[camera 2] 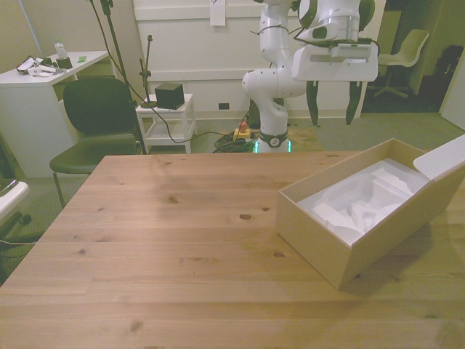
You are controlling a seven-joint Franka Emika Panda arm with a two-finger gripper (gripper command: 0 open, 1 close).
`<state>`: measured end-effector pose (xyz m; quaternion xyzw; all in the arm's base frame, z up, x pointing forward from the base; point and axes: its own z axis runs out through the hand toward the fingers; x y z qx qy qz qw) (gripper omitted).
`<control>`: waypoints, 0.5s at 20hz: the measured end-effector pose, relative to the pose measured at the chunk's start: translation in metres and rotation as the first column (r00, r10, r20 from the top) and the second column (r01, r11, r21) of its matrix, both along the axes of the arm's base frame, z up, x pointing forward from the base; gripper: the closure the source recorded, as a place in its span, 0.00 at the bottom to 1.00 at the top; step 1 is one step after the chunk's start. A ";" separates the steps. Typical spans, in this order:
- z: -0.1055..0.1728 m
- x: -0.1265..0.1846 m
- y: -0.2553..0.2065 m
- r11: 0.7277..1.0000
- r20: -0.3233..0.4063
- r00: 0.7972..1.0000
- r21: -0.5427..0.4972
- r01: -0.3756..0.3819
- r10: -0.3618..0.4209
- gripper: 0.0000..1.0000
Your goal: Close the box
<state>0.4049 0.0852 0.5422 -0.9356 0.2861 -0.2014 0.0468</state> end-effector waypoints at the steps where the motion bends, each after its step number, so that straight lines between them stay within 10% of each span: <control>1: 0.006 0.003 0.003 1.000 0.022 1.000 -0.005 -0.019 0.019 0.00; 10: 0.068 0.012 0.046 0.984 0.149 0.976 -0.105 -0.145 0.160 0.00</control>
